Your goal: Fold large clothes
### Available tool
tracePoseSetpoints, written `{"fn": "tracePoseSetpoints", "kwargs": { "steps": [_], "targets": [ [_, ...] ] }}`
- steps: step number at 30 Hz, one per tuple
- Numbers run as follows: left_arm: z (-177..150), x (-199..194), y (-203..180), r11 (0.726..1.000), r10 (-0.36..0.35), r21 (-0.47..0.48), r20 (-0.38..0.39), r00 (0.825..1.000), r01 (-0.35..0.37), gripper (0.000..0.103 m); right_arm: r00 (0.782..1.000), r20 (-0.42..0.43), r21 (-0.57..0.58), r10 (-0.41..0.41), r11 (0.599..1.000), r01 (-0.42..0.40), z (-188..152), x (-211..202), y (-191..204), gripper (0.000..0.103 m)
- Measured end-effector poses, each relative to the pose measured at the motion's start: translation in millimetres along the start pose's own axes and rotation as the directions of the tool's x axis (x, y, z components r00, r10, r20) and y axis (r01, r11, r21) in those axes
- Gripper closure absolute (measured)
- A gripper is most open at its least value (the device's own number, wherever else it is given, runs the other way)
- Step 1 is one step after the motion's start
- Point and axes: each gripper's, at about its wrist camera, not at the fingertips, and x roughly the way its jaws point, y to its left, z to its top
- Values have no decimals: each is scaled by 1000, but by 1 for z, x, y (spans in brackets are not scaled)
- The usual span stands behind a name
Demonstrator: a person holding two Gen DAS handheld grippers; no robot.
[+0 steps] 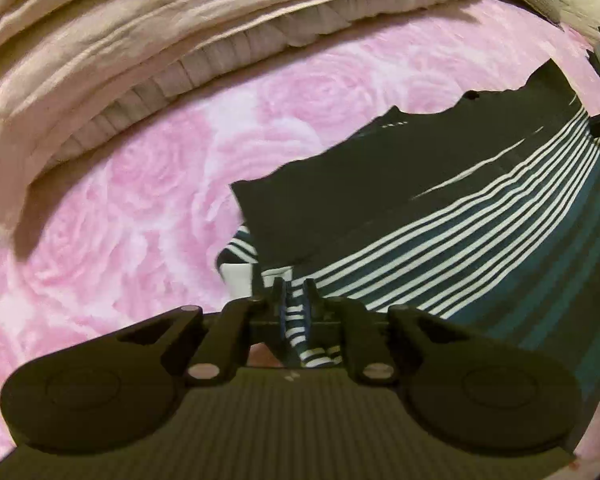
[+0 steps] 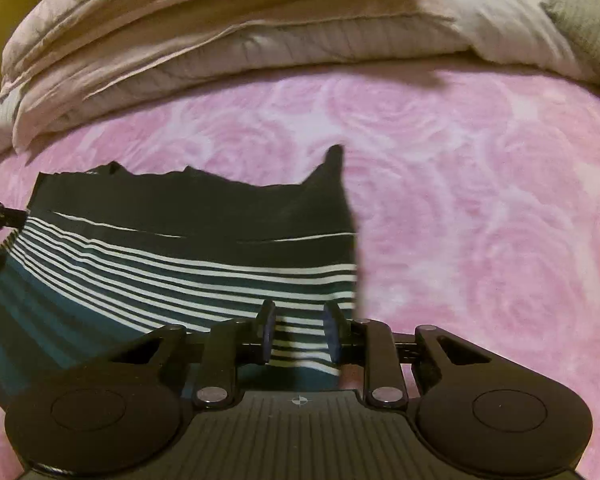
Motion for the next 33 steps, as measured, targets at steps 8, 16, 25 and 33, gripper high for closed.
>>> {"fn": "tracePoseSetpoints", "kwargs": {
  "steps": [8,16,25,33],
  "targets": [
    [-40,-81,-55,960,87,261,58,995,-99,82,1000,15,-347,-4,938,9,-74,-65,85,50],
    [-147,-109,-175,702,43,703,118,992,-114,62,996,52,-776,-66,625,82,-182,-63,154,45],
    [-179,-57,-193,502,218,816,201,955,-286,49,958,242,-902,-156,327,282,-221,-22,147,43],
    [-165,-57,-186,504,223,823,169,960,-263,87,952,215,-910,-219,310,277,-209,-14,133,83]
  ]
}}
